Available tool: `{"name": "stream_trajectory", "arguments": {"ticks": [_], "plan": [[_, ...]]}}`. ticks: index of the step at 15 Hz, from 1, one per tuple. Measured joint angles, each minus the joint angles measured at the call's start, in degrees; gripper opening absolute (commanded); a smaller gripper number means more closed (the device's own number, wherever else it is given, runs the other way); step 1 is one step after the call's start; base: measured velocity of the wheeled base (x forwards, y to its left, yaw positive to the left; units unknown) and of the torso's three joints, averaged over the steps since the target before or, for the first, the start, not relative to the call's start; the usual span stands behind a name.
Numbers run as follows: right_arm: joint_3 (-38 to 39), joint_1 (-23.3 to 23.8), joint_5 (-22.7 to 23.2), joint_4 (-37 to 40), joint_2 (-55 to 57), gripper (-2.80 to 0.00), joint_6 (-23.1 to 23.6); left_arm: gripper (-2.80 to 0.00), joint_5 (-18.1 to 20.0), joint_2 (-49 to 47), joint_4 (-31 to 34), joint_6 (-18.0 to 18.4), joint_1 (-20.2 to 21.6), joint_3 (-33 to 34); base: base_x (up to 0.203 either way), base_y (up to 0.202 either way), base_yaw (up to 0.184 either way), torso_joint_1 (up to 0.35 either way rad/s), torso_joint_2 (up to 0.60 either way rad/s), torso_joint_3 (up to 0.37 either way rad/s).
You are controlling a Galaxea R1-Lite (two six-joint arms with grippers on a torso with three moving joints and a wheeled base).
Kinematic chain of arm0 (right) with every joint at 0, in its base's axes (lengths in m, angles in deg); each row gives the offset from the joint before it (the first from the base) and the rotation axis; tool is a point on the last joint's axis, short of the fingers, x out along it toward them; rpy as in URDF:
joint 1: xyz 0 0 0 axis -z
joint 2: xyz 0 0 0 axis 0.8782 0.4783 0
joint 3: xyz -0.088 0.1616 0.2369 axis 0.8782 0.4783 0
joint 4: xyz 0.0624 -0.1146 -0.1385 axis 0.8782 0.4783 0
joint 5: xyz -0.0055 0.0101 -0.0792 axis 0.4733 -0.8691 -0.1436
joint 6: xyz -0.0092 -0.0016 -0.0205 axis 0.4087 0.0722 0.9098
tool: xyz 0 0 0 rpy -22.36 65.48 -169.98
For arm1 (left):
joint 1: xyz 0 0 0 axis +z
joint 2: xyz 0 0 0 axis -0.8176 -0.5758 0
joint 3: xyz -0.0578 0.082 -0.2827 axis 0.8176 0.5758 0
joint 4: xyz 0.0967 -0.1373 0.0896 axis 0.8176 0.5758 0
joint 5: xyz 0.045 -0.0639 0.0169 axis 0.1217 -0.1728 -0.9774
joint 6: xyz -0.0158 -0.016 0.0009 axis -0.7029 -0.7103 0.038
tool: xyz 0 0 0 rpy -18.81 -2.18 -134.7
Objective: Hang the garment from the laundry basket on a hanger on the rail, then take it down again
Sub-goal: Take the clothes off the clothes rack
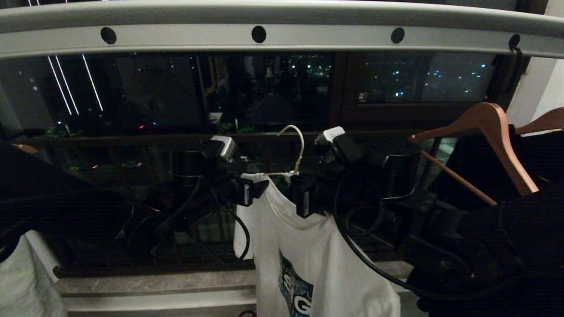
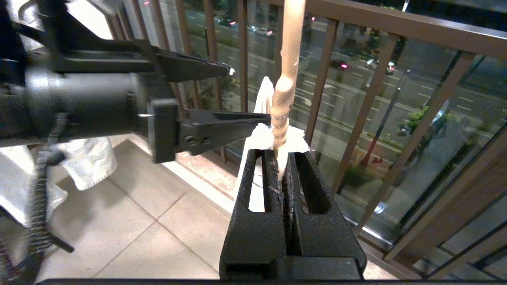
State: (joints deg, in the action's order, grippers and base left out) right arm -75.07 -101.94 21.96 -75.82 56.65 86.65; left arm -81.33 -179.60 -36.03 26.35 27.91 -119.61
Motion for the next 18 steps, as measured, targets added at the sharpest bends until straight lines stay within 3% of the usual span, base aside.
{"name": "stream_trajectory", "arguments": {"ticks": [9, 18], "plan": [[-0.3, 0.7, 0.0, 0.0, -0.1, -2.80, 0.0, 0.00, -0.3, -2.0, -0.3, 3.4, -0.5, 1.6, 0.000, 0.000, 0.000, 0.000, 0.00, 0.000], [-0.1, 0.2, 0.1, 0.1, -1.2, -2.80, 0.1, 0.00, 0.2, -2.4, 0.2, 2.9, -2.0, 2.3, 0.000, 0.000, 0.000, 0.000, 0.00, 0.000]]}}
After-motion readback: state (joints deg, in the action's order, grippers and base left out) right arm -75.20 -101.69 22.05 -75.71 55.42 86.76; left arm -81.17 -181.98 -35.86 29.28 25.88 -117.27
